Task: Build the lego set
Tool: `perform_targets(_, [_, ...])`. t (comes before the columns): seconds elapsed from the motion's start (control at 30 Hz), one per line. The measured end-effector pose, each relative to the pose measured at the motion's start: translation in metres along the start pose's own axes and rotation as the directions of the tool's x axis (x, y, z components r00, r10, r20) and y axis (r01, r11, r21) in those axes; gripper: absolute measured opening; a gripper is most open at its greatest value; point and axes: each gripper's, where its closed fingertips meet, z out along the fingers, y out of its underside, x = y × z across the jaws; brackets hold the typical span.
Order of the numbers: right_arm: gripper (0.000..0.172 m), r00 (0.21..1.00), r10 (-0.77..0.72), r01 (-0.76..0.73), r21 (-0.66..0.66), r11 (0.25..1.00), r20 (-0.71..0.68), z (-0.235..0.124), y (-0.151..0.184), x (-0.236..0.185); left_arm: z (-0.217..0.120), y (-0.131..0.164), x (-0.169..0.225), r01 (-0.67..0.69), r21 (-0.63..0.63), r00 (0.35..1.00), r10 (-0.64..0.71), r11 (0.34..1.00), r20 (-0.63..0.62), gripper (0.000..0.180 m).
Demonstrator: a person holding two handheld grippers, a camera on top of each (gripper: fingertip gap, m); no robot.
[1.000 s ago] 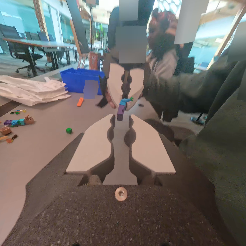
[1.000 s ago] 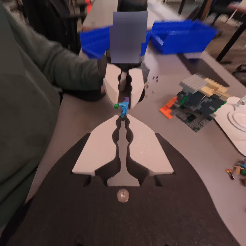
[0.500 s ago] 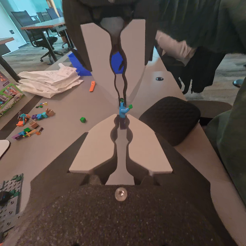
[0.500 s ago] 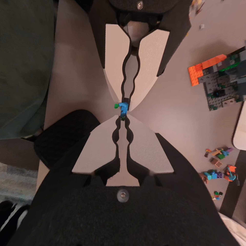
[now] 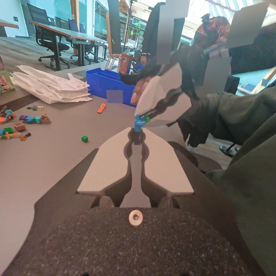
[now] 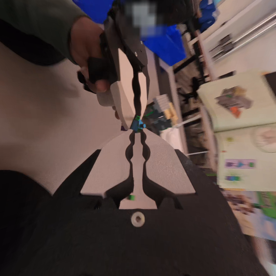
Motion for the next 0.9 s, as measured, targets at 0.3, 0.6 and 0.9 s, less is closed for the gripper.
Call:
perform_targets(0.3, [0.006,0.764,-0.536,0.491,-0.216,0.844,-0.358,0.003,0.001,0.002,-0.001,0.001,-0.002,0.132,0.031,0.99,-0.13,0.991,-0.054,0.008])
perform_targets(0.6, [0.005,0.86,-0.403,0.385,-0.121,0.915,-0.314,0.005,0.0,0.002,-0.003,0.0,-0.002,0.114,0.033,0.992,-0.112,0.993,-0.063,0.008])
perform_targets(0.9, [0.013,0.895,0.373,-0.411,0.124,0.903,0.246,-0.009,-0.004,-0.005,-0.003,0.013,-0.004,-0.014,-0.022,0.999,0.012,1.0,-0.052,0.008])
